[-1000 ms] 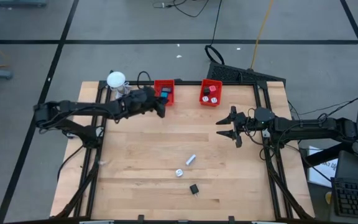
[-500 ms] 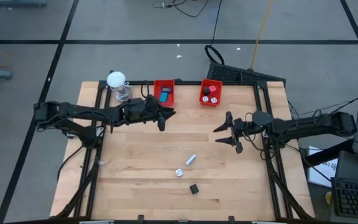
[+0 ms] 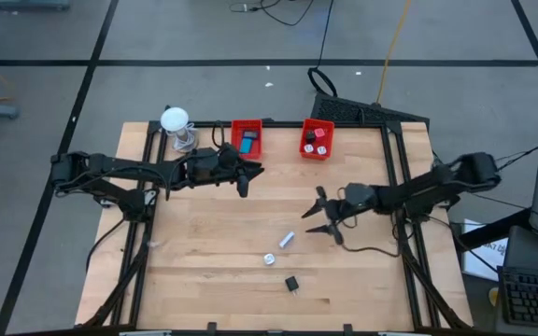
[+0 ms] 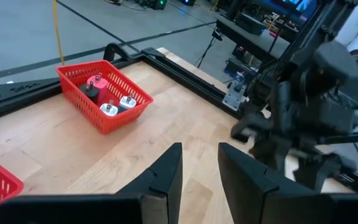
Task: Pick & Place Office items
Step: Put the white digital timer into the left red basket
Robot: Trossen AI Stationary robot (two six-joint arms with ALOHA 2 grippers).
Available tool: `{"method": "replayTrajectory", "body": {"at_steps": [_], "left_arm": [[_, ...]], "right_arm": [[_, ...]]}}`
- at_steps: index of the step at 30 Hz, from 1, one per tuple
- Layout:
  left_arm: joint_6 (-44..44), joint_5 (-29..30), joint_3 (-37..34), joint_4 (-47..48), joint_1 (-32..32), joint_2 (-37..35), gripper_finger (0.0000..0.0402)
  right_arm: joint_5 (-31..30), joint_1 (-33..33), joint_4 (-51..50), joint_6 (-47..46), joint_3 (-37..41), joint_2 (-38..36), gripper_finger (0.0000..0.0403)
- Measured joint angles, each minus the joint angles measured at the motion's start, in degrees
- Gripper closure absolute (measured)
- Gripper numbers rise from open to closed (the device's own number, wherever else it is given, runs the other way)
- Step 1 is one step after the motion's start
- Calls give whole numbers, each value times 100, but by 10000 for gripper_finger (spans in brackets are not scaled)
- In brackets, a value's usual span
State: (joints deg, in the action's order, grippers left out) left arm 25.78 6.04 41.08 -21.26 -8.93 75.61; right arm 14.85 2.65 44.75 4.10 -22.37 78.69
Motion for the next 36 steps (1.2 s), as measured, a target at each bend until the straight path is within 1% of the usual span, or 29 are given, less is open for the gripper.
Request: {"method": "replayTrajectory", "body": {"at_steps": [5, 9, 13, 15, 24, 36], "left_arm": [[-2, 102, 0, 2, -4, 0, 300], [0, 201, 0, 2, -4, 0, 300], [-4, 203, 1, 7, -4, 0, 300], [-4, 205, 0, 9, -4, 0, 300], [-4, 205, 2, 9, -4, 0, 300], [-50, 205, 2, 46, -4, 0, 300]], "right_arm": [[16, 9, -2, 6, -435, 962, 163], [67, 9, 3, 6, -705, 1546, 146], [509, 9, 0, 110, -837, 1933, 144], [642, 12, 9, 257, -912, 2102, 148], [614, 9, 66, 308, -1211, 2634, 184], [621, 9, 34, 320, -1208, 2582, 256]]}}
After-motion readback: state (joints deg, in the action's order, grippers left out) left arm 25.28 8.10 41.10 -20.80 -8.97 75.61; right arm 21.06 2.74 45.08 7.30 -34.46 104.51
